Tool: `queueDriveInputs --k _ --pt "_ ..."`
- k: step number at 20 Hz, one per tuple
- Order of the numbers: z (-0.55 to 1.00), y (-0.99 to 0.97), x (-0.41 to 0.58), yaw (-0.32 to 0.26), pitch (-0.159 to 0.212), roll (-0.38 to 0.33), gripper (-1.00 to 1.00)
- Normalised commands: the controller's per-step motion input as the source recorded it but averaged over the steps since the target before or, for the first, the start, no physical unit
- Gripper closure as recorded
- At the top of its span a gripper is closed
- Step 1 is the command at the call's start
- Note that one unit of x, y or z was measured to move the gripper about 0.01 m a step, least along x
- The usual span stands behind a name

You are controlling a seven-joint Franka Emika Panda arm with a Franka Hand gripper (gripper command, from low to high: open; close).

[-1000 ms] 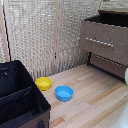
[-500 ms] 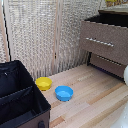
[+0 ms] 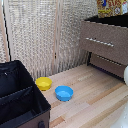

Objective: Locate and clasp the grip of the topmost drawer. Steadily and circumspectly yank the drawer open. Discover and seize the nutrition bar using your clamp. Deposit the nutrition bar in the accessible drawer. Unclench the nutrition bar.

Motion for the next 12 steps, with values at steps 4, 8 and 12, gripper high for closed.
queueDriveInputs --k 4,8,12 --pt "0.11 -0.02 0.351 0.009 0.075 -0.006 -1.0" --pt "0.11 0.01 0.386 -0.006 0.119 -0.001 -1.0" --pt "0.01 0.16 0.51 -0.106 0.067 -0.005 -1.0"
